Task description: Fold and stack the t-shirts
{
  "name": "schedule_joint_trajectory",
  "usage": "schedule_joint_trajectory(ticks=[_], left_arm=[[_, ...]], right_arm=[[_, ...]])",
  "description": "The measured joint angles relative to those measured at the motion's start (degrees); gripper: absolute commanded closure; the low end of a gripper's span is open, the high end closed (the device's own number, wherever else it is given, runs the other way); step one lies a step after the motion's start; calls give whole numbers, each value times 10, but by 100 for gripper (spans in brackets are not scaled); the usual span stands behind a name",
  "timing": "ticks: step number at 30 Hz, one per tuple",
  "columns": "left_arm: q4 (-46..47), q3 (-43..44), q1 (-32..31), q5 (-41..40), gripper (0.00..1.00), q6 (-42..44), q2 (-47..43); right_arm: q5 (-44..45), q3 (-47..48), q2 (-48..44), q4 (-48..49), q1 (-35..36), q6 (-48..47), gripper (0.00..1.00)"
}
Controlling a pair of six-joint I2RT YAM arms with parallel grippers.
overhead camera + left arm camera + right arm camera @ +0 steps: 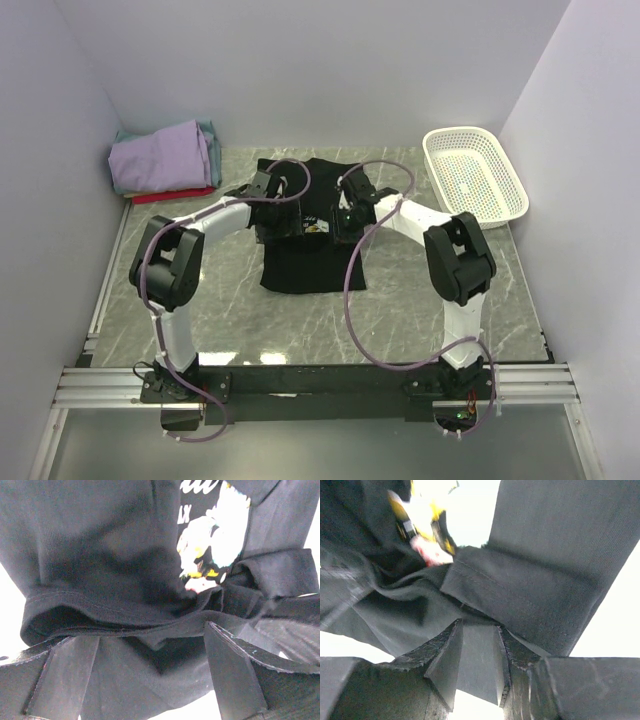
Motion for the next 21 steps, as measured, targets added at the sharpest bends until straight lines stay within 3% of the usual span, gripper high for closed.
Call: schedule_joint_trajectory(ticks=[13,21], left_arm=[[-12,26,38,-52,9,19,21],[-18,49,53,-142,7,25,47]], right_arm=[[32,169,100,-35,-46,-19,62],[45,224,132,-48,-99,-20,61]])
